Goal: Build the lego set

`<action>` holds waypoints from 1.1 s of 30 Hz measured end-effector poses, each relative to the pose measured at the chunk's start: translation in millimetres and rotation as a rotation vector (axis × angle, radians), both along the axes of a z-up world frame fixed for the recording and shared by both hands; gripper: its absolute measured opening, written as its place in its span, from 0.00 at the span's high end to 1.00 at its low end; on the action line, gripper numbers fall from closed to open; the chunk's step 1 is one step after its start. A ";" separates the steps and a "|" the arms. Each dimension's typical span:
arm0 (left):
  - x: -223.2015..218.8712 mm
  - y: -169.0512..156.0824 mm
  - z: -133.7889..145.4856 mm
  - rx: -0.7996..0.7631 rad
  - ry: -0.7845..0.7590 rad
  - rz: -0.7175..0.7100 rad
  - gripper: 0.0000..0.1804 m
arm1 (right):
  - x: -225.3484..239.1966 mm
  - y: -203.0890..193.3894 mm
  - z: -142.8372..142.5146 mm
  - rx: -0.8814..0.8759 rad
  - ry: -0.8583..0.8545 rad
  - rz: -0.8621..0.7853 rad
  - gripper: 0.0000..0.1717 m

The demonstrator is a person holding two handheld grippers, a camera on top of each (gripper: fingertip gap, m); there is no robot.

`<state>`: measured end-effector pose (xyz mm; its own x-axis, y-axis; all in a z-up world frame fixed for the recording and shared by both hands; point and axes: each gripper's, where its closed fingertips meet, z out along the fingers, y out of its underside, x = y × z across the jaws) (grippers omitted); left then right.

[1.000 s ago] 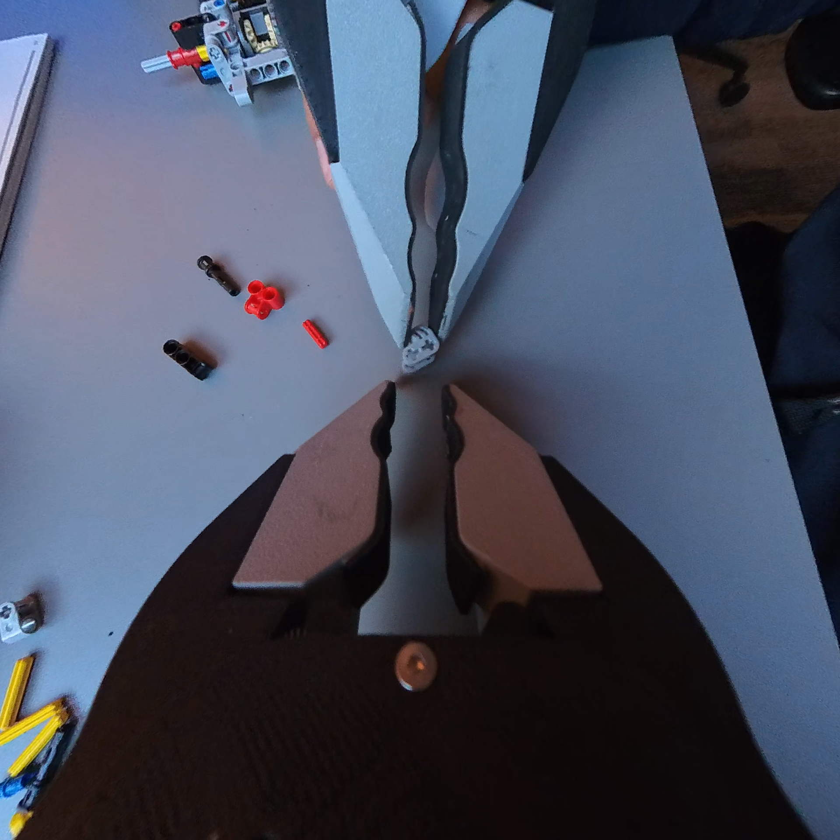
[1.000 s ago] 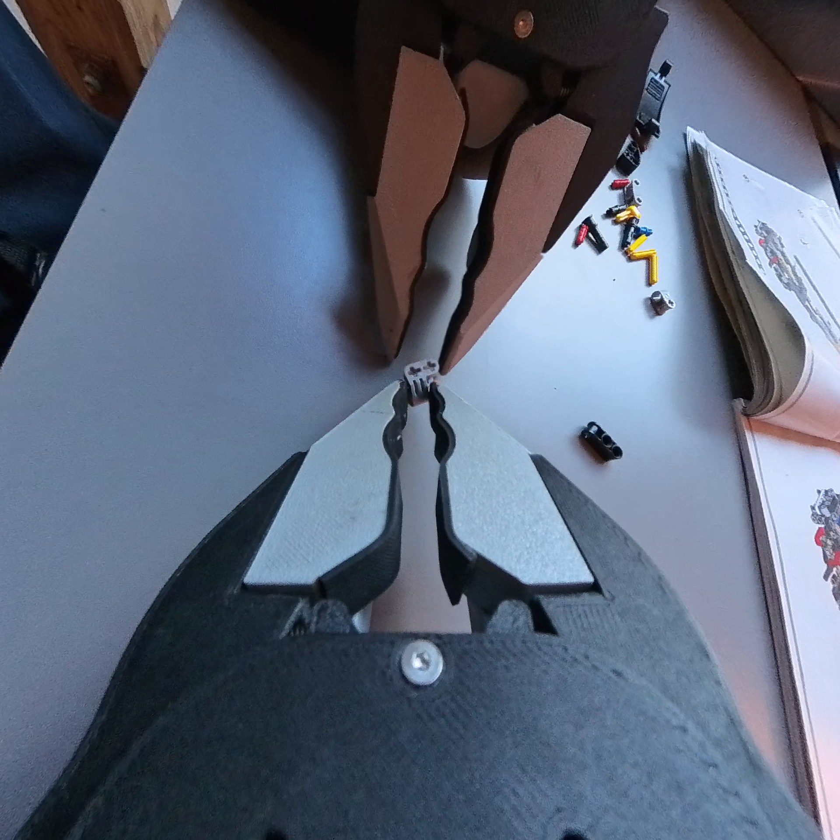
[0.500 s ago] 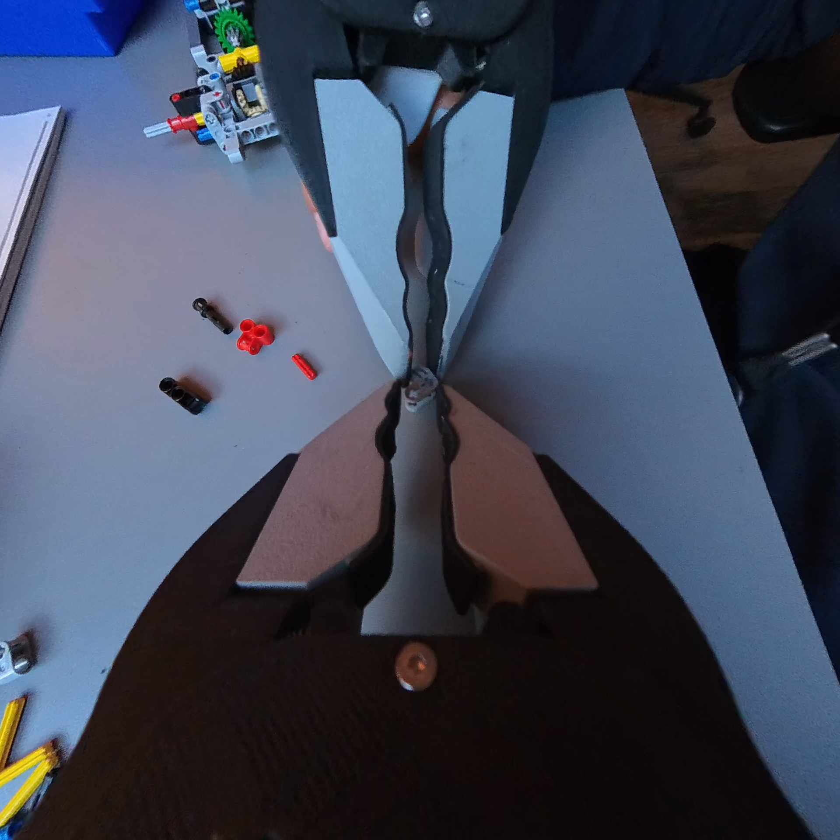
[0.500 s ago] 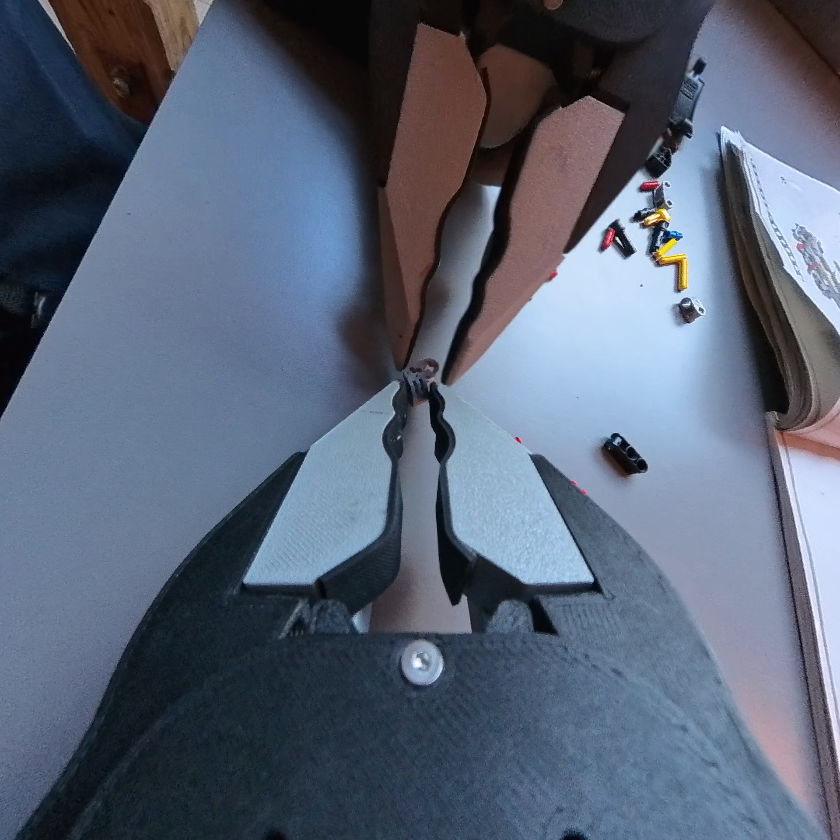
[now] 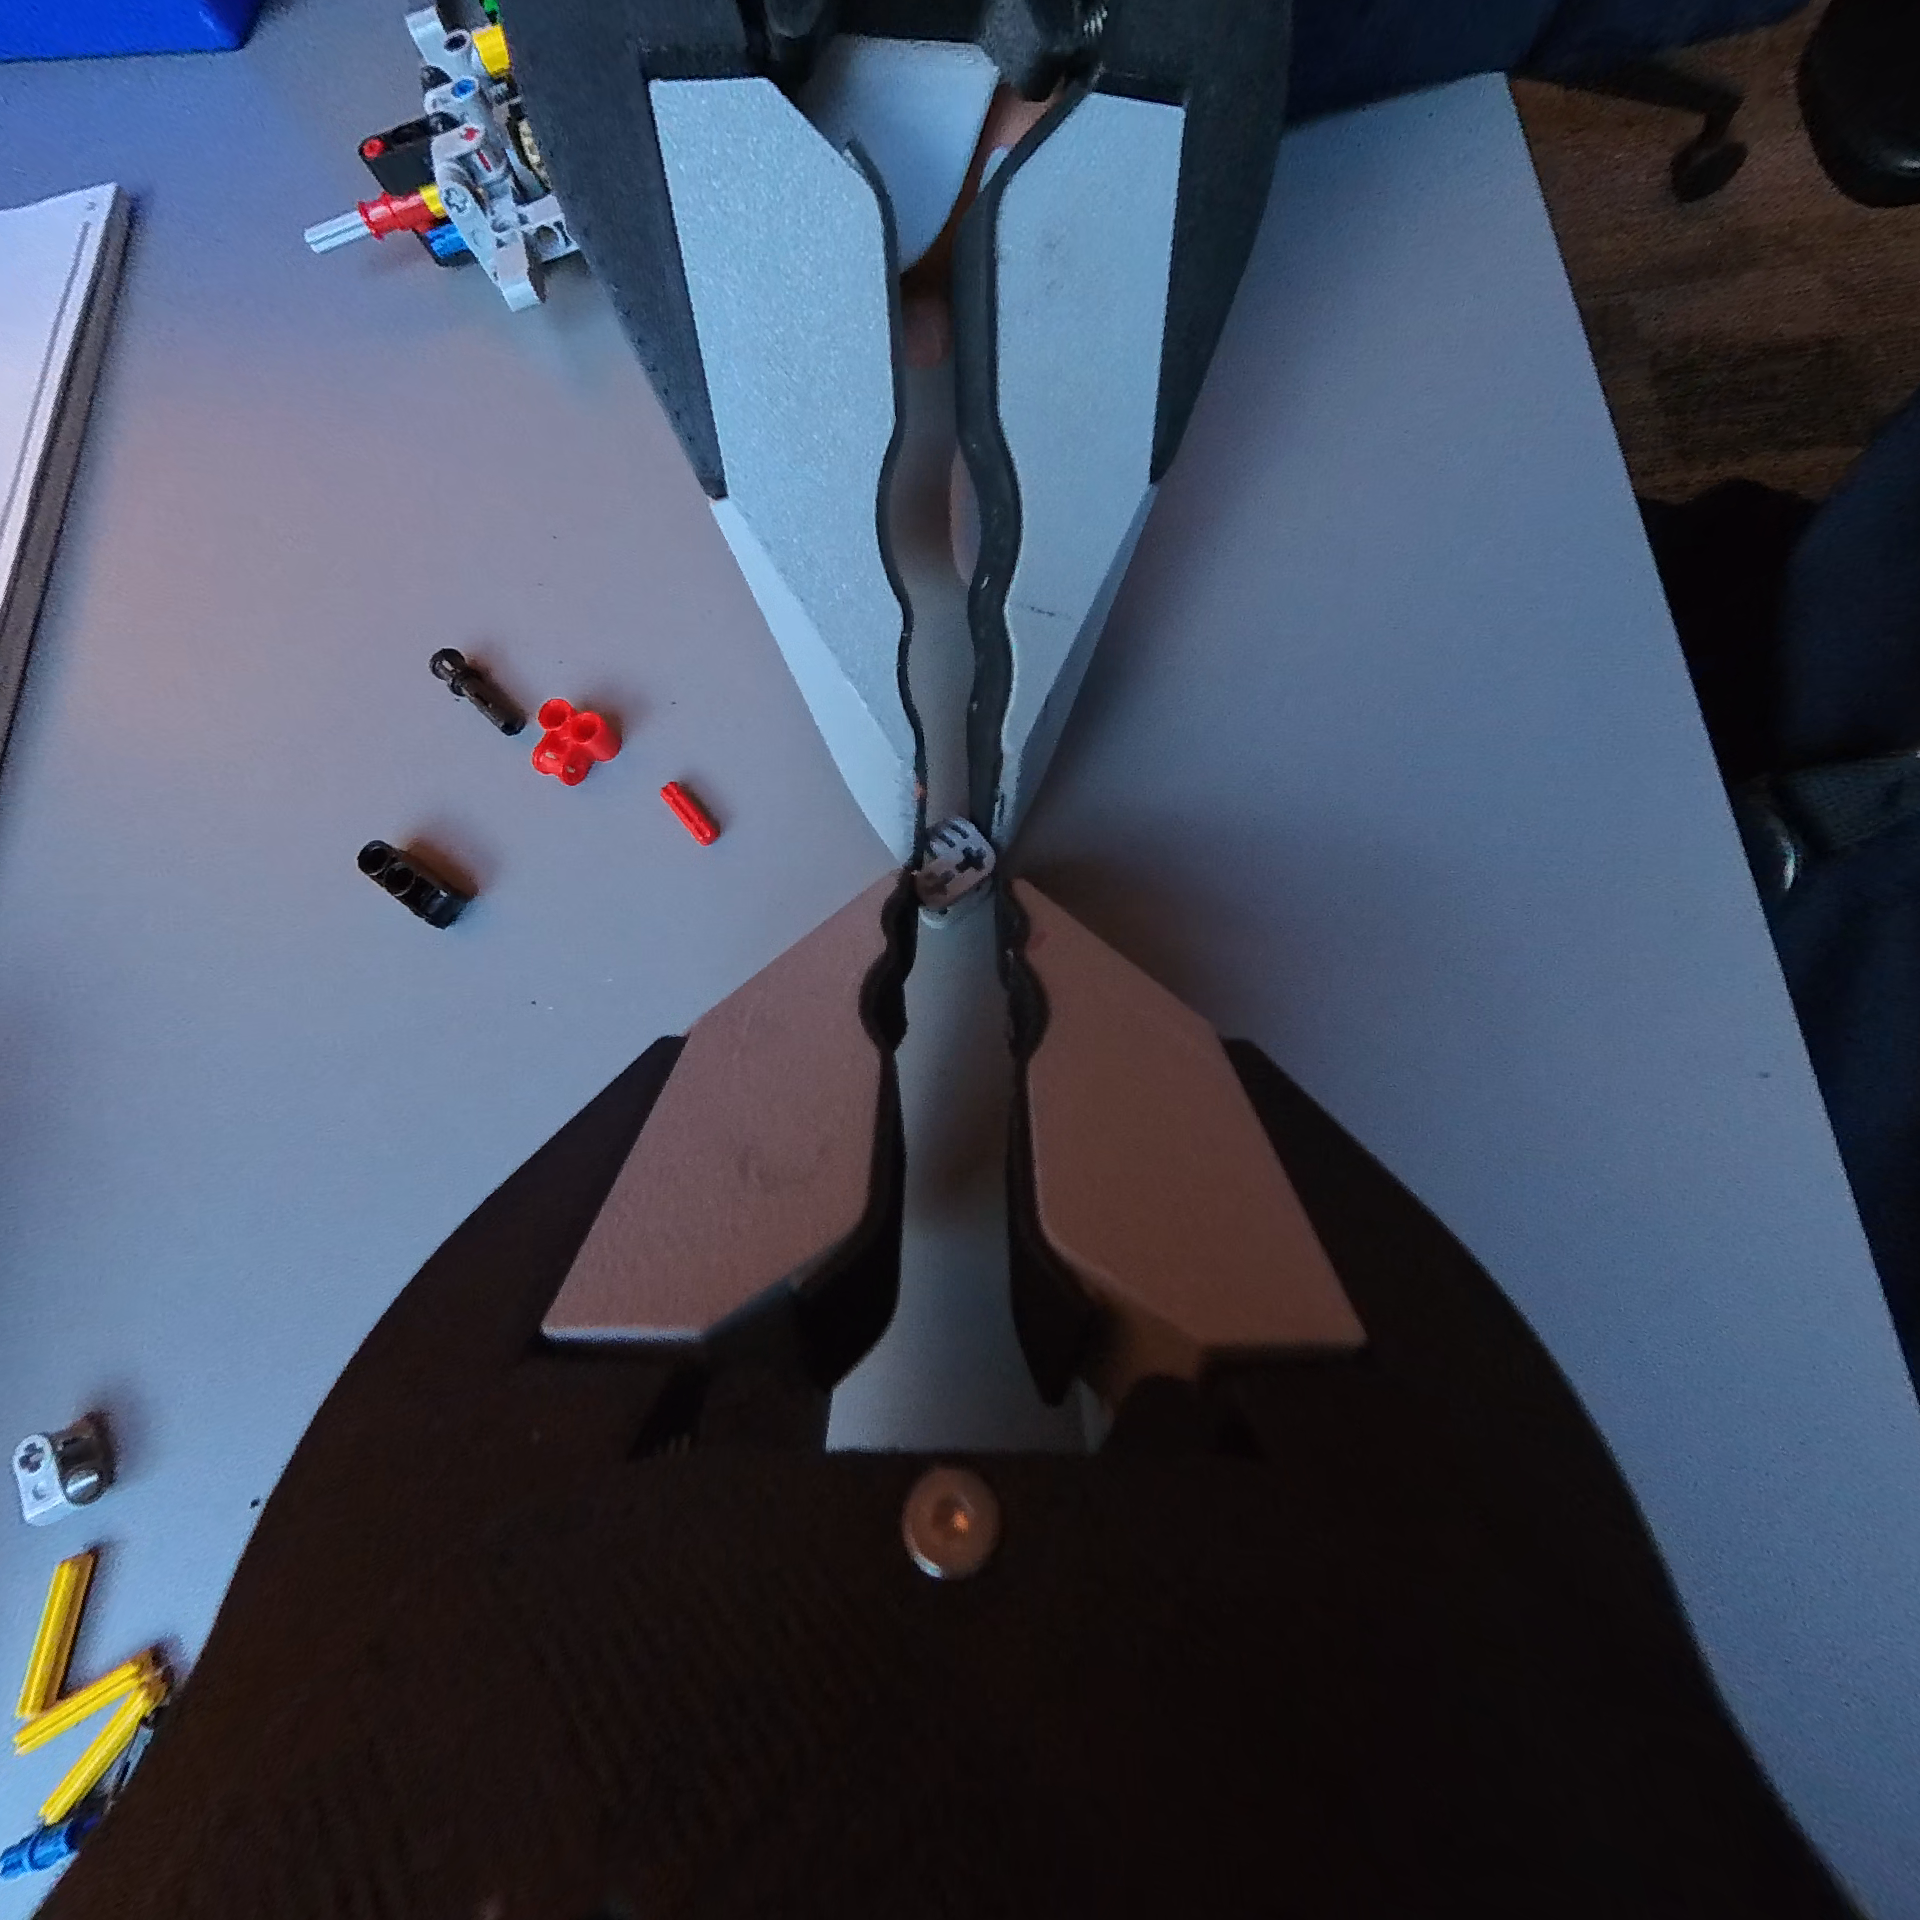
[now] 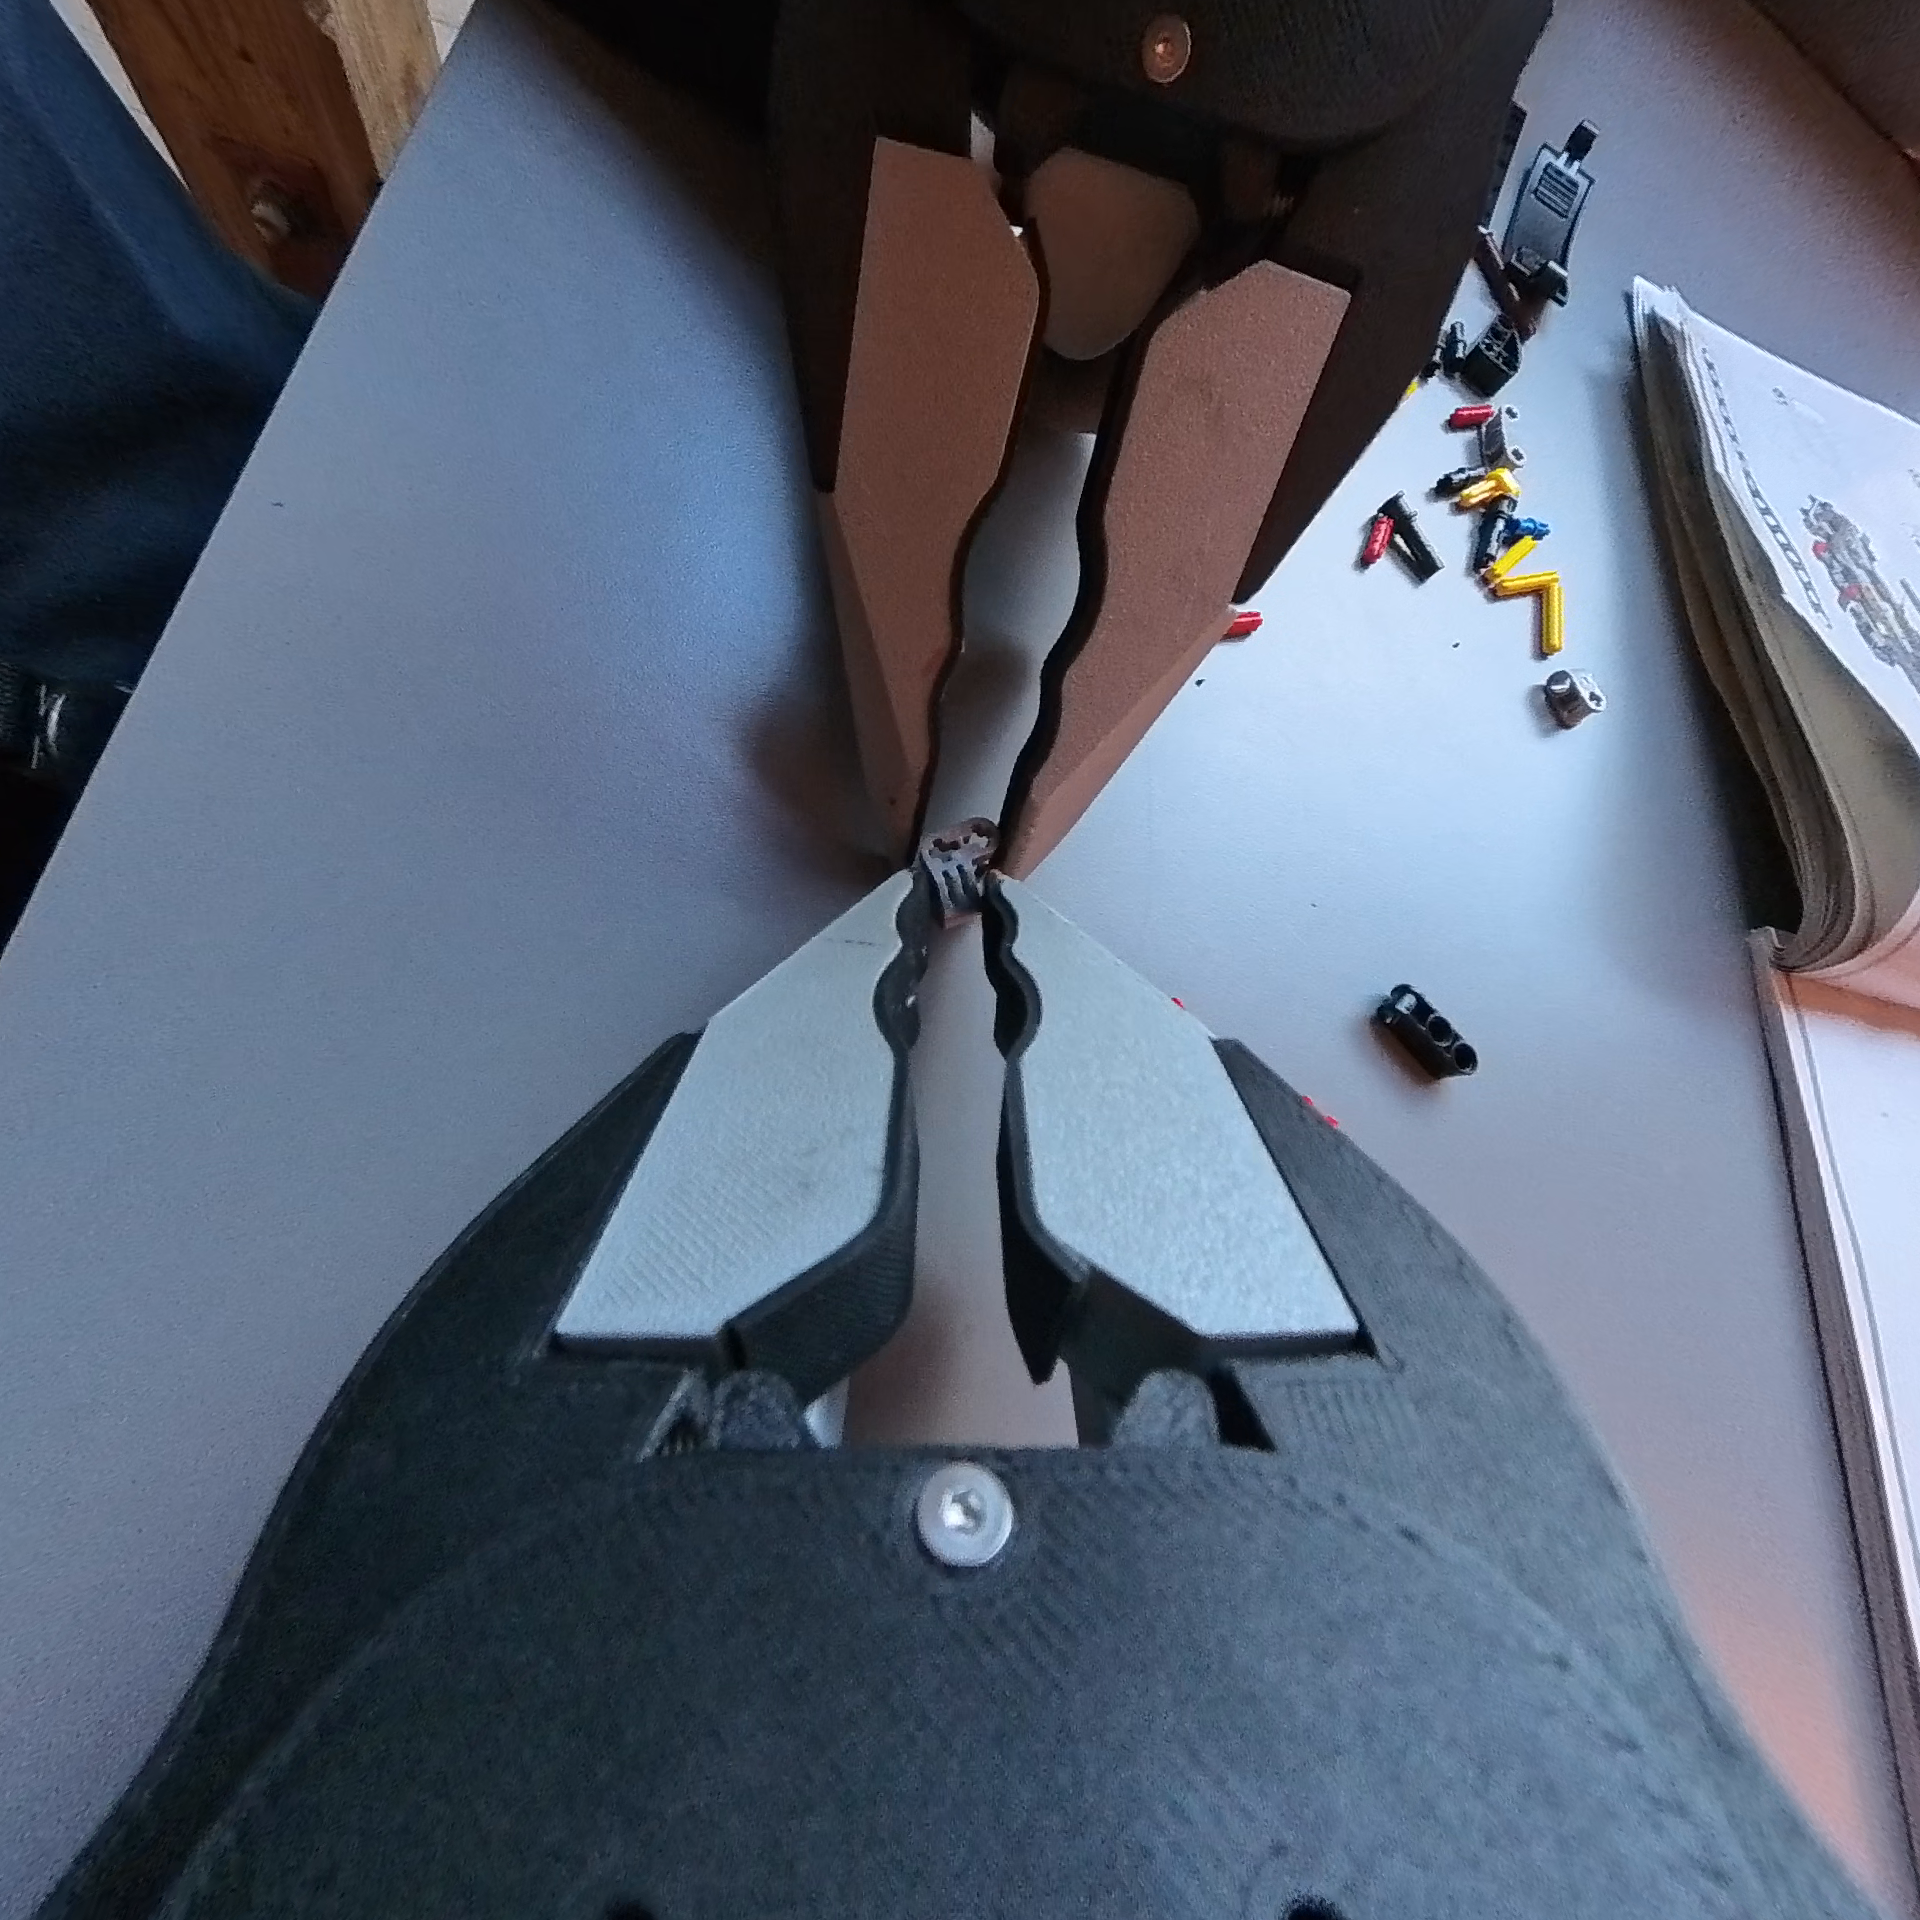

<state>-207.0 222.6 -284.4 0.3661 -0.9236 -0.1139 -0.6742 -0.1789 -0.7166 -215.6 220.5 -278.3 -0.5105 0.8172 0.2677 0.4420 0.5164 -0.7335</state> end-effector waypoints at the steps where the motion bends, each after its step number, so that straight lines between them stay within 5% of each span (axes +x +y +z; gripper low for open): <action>1: -0.1 0.2 0.0 0.002 0.001 0.003 0.93 | 0.1 0.5 -0.1 0.003 0.000 -0.002 0.96; 33: -5.4 2.9 -0.1 0.015 0.011 0.049 0.96 | 3.2 6.2 -0.6 -0.005 -0.005 -0.017 0.95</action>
